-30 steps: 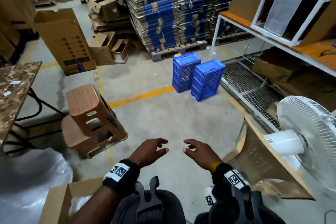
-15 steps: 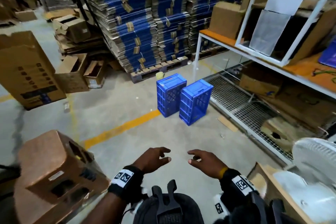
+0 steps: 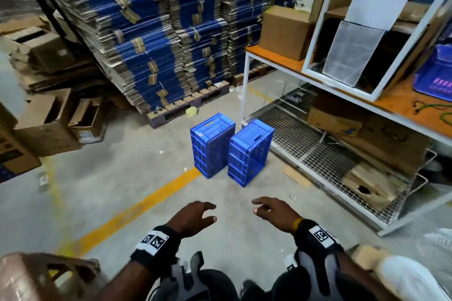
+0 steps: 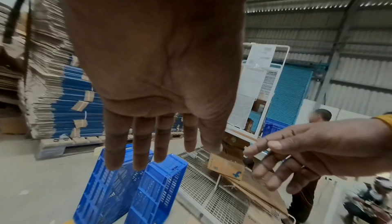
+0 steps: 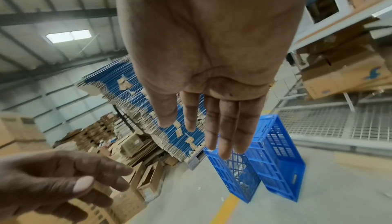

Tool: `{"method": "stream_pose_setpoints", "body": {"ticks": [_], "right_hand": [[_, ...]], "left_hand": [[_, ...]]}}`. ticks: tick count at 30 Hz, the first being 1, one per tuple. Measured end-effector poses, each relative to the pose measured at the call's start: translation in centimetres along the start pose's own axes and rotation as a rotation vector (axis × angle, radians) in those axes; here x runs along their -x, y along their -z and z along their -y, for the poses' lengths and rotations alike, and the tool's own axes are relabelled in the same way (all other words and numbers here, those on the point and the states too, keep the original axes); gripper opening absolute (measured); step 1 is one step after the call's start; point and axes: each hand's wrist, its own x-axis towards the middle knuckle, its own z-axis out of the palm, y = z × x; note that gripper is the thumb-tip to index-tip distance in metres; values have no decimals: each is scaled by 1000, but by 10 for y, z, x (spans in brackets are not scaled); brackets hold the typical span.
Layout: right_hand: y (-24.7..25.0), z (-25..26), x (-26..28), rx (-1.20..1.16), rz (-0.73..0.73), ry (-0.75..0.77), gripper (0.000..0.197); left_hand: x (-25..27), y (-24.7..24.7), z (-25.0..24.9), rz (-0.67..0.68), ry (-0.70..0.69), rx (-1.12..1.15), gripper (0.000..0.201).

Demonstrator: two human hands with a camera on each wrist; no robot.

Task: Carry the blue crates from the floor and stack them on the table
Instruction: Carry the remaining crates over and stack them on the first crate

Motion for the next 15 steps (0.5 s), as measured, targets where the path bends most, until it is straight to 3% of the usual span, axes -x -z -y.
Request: {"method": "stream_pose_setpoints", "body": {"ticks": [4,11,15], "right_hand": [[16,2,-54,-51,-1,-23,25],[70,-19,-178,-123,6,-78,36],[109,-36,-247,-177,-43,-151,23]], "left_hand": [[-58,25,5,86,-23,-44,55],[-197,73,7,169,7,-29,53],[-285,97,1,248,17,-39,54]]}}
